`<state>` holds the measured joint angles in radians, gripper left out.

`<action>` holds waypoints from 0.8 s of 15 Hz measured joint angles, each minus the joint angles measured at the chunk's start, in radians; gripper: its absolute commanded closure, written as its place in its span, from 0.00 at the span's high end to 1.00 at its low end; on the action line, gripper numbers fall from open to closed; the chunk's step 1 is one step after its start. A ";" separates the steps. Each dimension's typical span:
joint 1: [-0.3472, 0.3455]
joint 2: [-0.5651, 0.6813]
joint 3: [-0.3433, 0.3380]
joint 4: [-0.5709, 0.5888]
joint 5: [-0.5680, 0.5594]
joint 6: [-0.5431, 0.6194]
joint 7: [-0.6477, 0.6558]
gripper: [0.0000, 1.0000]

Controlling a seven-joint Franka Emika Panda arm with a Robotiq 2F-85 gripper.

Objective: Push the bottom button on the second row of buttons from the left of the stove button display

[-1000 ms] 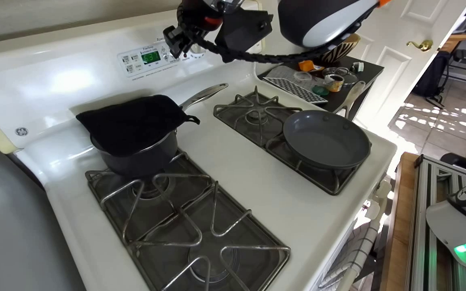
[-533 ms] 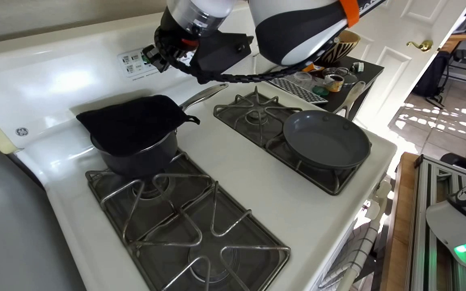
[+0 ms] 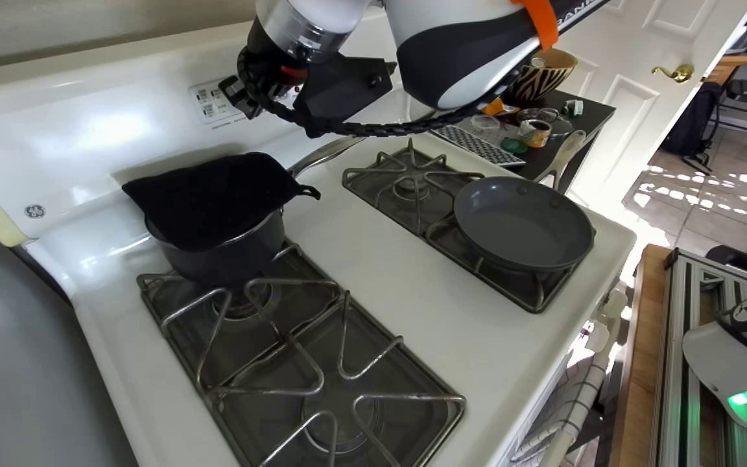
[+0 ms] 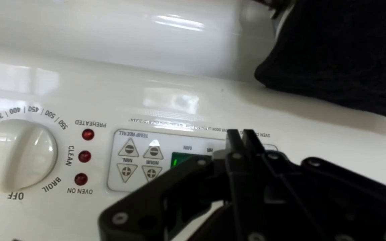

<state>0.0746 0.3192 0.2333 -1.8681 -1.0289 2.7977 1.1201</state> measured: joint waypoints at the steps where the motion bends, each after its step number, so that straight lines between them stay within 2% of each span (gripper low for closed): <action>1: 0.000 0.000 -0.001 0.001 0.000 0.000 0.000 0.00; 12: 0.001 0.037 -0.005 0.050 0.000 0.000 0.002 0.00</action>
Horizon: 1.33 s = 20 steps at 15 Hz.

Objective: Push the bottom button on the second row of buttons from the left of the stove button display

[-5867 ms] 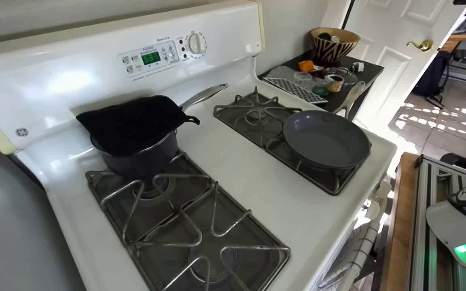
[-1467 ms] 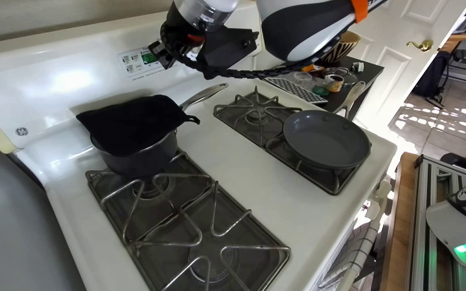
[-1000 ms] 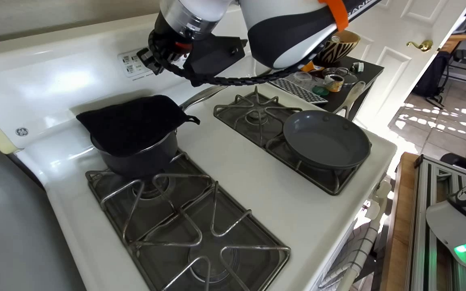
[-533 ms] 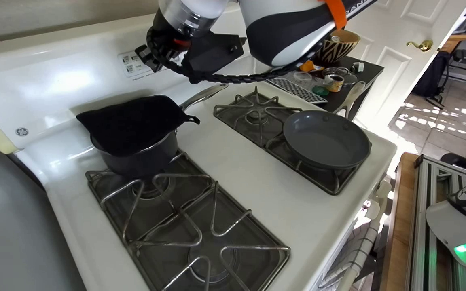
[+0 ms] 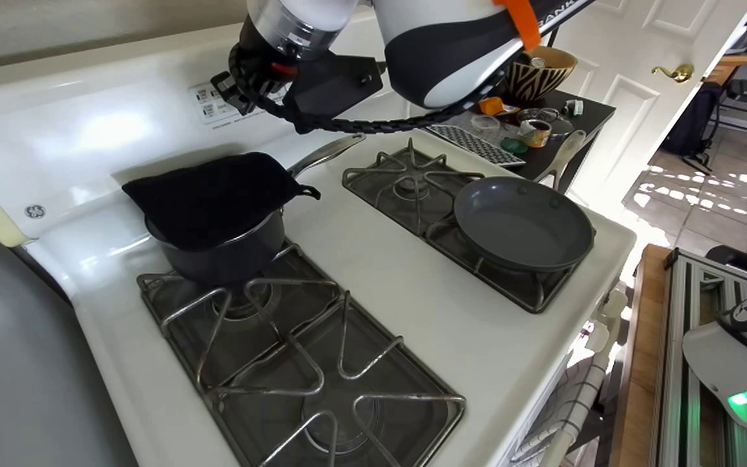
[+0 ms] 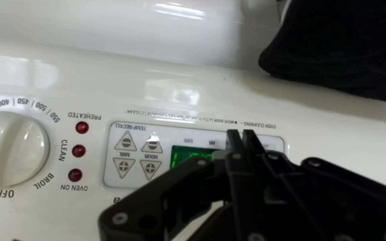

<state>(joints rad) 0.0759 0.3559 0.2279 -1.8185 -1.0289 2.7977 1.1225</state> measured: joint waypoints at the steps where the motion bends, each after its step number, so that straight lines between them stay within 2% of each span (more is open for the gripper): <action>1: 0.000 0.006 -0.001 0.006 0.000 0.000 0.000 0.00; 20: 0.030 0.079 -0.024 0.092 0.000 0.000 0.010 0.00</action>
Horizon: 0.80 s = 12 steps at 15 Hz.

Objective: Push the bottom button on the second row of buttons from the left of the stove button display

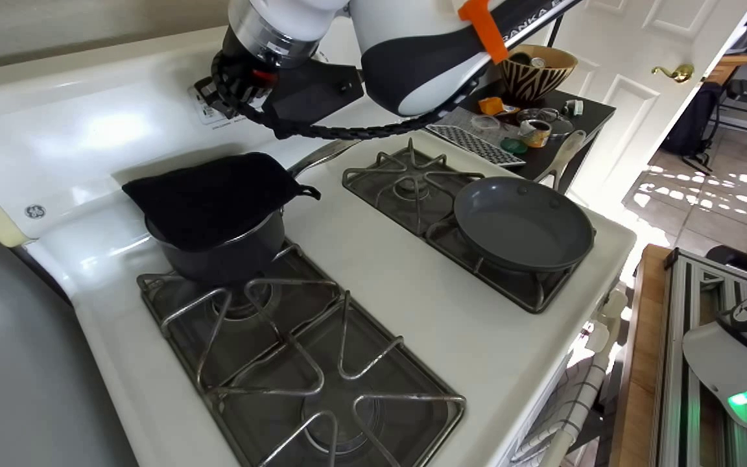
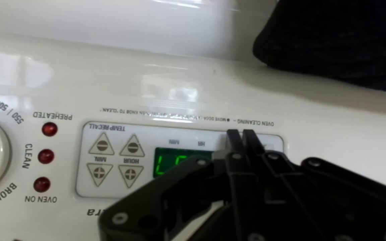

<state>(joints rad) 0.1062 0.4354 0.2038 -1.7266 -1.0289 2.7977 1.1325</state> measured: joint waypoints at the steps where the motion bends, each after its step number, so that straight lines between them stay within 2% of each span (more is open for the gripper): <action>1: 0.001 0.002 0.000 0.001 0.000 0.000 0.000 0.00; 12: 0.004 0.012 -0.003 0.014 0.000 0.000 0.000 0.00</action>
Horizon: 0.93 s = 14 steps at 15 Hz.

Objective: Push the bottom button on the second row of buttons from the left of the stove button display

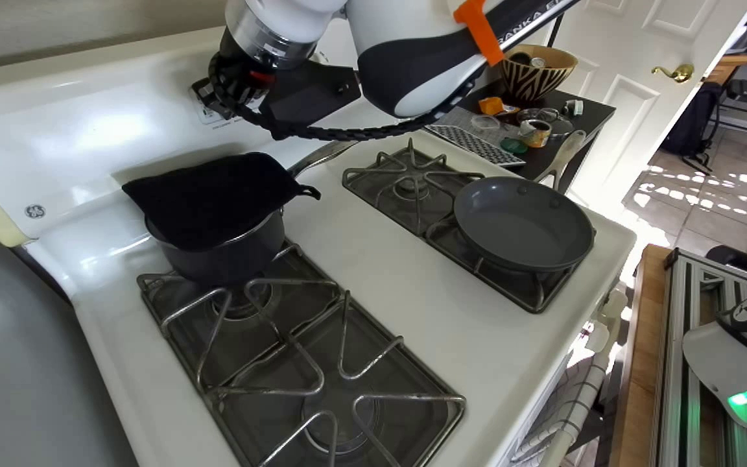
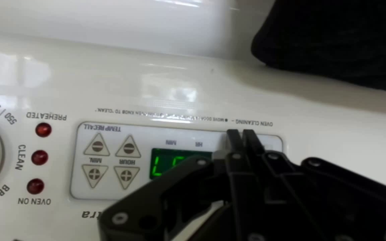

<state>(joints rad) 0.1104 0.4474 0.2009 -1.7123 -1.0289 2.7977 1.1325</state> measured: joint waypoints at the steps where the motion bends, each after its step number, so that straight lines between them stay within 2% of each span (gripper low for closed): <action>1: 0.000 0.002 0.000 0.004 0.000 0.000 0.000 0.00; 14: 0.000 0.010 -0.002 0.012 0.000 0.000 0.000 0.00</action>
<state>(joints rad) 0.1105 0.4572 0.1991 -1.7003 -1.0289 2.7977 1.1325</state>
